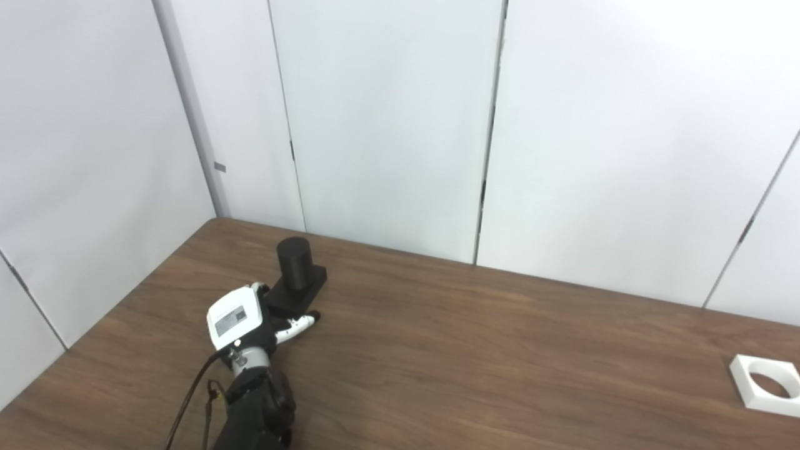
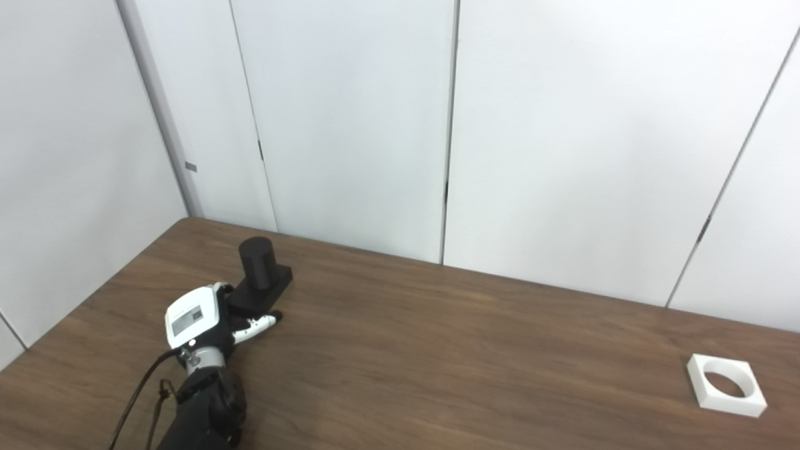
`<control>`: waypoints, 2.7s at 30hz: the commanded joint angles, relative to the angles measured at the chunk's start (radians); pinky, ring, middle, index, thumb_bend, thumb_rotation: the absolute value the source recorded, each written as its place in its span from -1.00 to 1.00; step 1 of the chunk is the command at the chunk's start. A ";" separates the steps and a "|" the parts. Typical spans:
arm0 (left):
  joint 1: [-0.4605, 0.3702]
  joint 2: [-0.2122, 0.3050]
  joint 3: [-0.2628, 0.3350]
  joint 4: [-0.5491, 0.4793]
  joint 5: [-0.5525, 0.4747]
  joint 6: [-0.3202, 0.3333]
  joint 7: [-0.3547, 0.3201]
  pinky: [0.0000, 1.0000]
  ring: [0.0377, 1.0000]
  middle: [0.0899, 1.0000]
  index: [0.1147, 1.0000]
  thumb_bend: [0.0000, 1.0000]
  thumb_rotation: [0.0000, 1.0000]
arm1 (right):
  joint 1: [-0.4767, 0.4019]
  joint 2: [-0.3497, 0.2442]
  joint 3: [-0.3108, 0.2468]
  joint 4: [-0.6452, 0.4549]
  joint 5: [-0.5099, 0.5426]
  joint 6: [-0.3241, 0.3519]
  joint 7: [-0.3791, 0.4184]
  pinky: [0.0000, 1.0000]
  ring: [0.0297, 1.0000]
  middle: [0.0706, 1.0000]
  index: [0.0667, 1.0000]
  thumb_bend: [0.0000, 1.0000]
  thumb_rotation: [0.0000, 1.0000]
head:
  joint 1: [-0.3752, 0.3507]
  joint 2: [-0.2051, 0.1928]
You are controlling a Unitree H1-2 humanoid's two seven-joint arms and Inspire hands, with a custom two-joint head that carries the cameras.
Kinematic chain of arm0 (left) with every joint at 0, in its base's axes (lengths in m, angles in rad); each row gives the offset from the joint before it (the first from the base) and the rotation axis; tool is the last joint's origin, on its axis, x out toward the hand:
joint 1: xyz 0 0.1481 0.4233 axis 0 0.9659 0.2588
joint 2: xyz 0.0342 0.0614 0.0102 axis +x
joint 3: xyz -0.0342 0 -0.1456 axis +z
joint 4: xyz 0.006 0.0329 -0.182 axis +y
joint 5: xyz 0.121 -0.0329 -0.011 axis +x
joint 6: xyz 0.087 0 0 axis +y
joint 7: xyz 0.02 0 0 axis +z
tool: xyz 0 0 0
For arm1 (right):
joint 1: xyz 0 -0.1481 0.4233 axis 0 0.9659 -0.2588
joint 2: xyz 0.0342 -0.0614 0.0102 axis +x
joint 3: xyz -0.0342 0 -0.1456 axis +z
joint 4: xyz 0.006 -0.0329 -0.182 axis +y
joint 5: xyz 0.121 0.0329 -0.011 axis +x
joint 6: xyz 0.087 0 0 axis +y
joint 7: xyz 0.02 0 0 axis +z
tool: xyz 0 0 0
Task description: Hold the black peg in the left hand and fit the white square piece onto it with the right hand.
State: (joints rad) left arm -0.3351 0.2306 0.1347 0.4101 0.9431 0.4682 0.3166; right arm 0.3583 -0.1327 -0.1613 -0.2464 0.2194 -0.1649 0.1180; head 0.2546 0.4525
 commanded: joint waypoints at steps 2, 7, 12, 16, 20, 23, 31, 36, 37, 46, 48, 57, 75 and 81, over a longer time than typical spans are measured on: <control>-0.044 0.021 -0.003 -0.006 0.002 0.001 0.032 0.73 0.77 0.72 0.52 0.80 0.15 | 0.018 0.023 0.009 -0.011 0.008 -0.006 -0.008 1.00 0.95 0.86 0.87 0.36 0.90 | 0.001 0.002; -0.046 0.024 -0.003 0.003 0.001 0.001 0.038 0.71 0.76 0.70 0.49 0.81 0.16 | 0.019 0.022 0.010 -0.016 0.012 0.002 -0.009 1.00 0.96 0.85 0.87 0.34 0.91 | 0.001 0.004; -0.047 0.024 0.000 -0.001 -0.008 0.001 0.035 0.72 0.75 0.68 0.38 0.79 0.12 | 0.019 0.019 0.011 -0.015 0.024 -0.002 -0.002 1.00 0.97 0.86 0.88 0.36 0.88 | 0.001 0.005; -0.043 0.033 -0.016 -0.007 -0.037 0.000 0.060 0.65 0.70 0.59 0.12 0.70 0.02 | 0.020 0.022 0.012 -0.018 0.009 -0.002 -0.010 1.00 0.97 0.85 0.88 0.34 0.91 | 0.000 0.005; -0.036 0.041 -0.031 -0.005 -0.096 -0.032 0.113 0.52 0.63 0.48 -0.14 0.52 -0.35 | 0.020 0.020 0.013 -0.018 0.011 -0.001 -0.008 1.00 0.97 0.86 0.89 0.36 0.91 | 0.000 0.006; -0.031 0.041 -0.028 -0.002 -0.152 -0.073 0.158 0.48 0.62 0.45 -0.17 0.09 -0.80 | 0.021 0.021 0.012 -0.022 0.004 0.004 -0.011 1.00 0.97 0.85 0.88 0.38 0.91 | 0.000 0.007; -0.025 0.055 -0.052 0.012 -0.223 -0.117 0.221 0.40 0.59 0.37 -0.18 0.04 -0.90 | 0.021 0.019 0.014 -0.021 0.008 0.002 -0.011 1.00 0.97 0.85 0.89 0.35 0.92 | -0.003 0.007; -0.019 0.062 -0.068 0.002 -0.242 -0.105 0.216 0.42 0.59 0.37 -0.18 0.04 -0.90 | 0.020 0.018 0.015 -0.018 0.010 -0.004 -0.008 1.00 0.96 0.85 0.87 0.33 0.92 | -0.004 0.009; -0.017 0.064 -0.072 0.002 -0.244 -0.103 0.215 0.42 0.58 0.37 -0.18 0.04 -0.90 | 0.020 0.017 0.015 -0.018 0.008 -0.006 -0.008 1.00 0.95 0.84 0.87 0.32 0.92 | -0.004 0.009; 0.030 0.060 -0.091 -0.079 -0.265 -0.106 0.193 0.39 0.55 0.40 -0.17 0.04 -0.90 | 0.021 0.018 0.018 -0.027 -0.004 0.004 -0.015 1.00 0.94 0.84 0.86 0.37 0.91 | -0.022 0.020; 0.046 0.059 -0.101 -0.116 -0.269 -0.110 0.179 0.37 0.54 0.40 -0.17 0.03 -0.90 | 0.021 0.018 0.019 -0.029 -0.006 0.006 -0.015 1.00 0.94 0.84 0.86 0.37 0.91 | -0.027 0.023; 0.142 0.055 -0.146 -0.324 -0.303 -0.121 0.056 0.27 0.50 0.44 -0.16 0.02 -0.89 | 0.014 0.004 0.031 -0.016 0.003 -0.016 0.008 1.00 1.00 0.92 0.93 0.53 0.94 | -0.064 0.052; 0.405 -0.001 -0.247 -0.643 -0.389 -0.263 -0.159 0.44 0.62 0.49 -0.16 0.03 -0.90 | 0.016 0.009 0.047 -0.097 -0.027 0.055 -0.032 1.00 1.00 0.94 0.97 0.25 0.97 | -0.123 0.161; 0.447 -0.014 -0.301 -0.709 -0.416 -0.301 -0.229 0.53 0.62 0.50 -0.16 0.03 -0.90 | 0.016 0.025 0.055 -0.150 -0.060 0.103 -0.062 1.00 1.00 0.89 0.96 0.12 0.98 | -0.171 0.224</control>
State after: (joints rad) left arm 0.1148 0.2228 -0.1469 -0.2605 0.5413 0.2072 0.1119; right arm 0.3796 -0.1296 -0.1077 -0.3481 0.1699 -0.0587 0.0686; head 0.0829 0.6748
